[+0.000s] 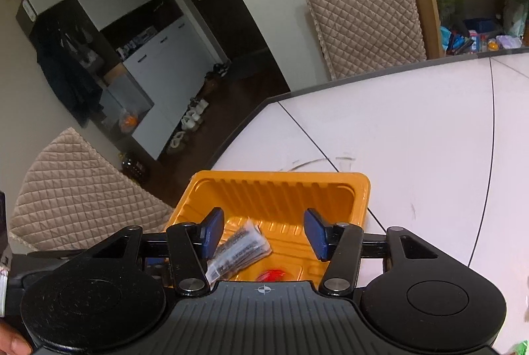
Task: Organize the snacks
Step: 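Open the left tool to drop the stick packet while the right tool releases the red candy, then move both tools from the tray to the yellow and green candies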
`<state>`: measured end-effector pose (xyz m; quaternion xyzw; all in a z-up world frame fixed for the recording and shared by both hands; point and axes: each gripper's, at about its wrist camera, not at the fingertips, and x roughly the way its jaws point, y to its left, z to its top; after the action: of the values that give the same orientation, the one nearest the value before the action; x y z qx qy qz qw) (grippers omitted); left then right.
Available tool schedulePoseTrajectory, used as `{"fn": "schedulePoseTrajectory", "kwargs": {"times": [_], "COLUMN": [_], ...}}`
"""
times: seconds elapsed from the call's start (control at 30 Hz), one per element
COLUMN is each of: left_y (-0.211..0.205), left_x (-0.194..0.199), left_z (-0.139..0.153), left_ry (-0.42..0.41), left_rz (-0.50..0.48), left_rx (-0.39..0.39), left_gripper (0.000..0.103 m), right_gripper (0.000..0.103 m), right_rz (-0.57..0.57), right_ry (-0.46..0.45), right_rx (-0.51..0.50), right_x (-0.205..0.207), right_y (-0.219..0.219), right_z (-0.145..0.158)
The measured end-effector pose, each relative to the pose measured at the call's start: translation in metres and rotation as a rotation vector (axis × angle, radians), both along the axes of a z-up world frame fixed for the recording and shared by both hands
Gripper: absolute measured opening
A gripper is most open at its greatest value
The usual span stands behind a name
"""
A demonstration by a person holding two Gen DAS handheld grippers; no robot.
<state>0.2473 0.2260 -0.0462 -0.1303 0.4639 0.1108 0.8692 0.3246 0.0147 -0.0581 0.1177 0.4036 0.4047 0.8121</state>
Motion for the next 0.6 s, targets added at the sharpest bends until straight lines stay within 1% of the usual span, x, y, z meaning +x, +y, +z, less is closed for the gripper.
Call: {"fn": "schedulePoseTrajectory", "kwargs": {"times": [0.07,0.13,0.3,0.4,0.6], "left_y": [-0.002,-0.005,-0.013,-0.017,-0.023], "left_x": [-0.006,-0.012,-0.028,-0.039,-0.06], "left_z": [0.002,0.004,0.014,0.02,0.031], "left_ry": [-0.003,-0.002,-0.009,-0.012,-0.016], "left_rz": [0.001,0.001,-0.003,0.007,0.031], "left_rx": [-0.006,-0.003,0.027,0.039,0.048], "left_gripper": [0.059,0.066,0.069,0.071,0.071], "right_gripper": [0.054,0.054,0.054,0.054,0.055], "right_rz": [0.002,0.003,0.003,0.012,0.026], "right_ry": [-0.003,-0.013,-0.007,-0.024,-0.042], "right_rx": [-0.003,-0.007,-0.03,-0.041,-0.046], "right_x": [-0.003,-0.008,-0.022,-0.034,-0.061], "right_y": [-0.005,-0.011,-0.028,-0.035,-0.048], "right_z": [0.002,0.005,0.006,0.01,0.019]}}
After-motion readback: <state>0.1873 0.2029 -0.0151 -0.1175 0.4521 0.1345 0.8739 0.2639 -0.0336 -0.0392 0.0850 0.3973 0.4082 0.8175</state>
